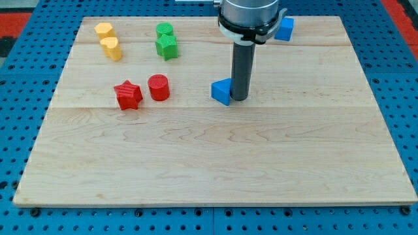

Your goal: Move the blue triangle to the bottom left of the blue cube

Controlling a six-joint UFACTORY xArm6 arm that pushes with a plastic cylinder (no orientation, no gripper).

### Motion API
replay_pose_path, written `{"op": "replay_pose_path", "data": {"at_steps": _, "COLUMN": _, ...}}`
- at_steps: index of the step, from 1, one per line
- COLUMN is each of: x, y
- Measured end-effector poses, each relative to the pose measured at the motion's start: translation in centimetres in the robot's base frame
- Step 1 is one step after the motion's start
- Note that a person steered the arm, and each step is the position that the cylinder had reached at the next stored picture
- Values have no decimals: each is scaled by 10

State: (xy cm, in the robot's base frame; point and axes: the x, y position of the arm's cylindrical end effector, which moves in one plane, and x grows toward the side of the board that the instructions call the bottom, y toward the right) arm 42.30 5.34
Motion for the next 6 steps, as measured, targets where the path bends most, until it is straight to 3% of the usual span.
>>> {"op": "replay_pose_path", "data": {"at_steps": 1, "x": 42, "y": -14}}
{"op": "replay_pose_path", "data": {"at_steps": 2, "x": 21, "y": -48}}
{"op": "replay_pose_path", "data": {"at_steps": 4, "x": -68, "y": 2}}
{"op": "replay_pose_path", "data": {"at_steps": 6, "x": -121, "y": -2}}
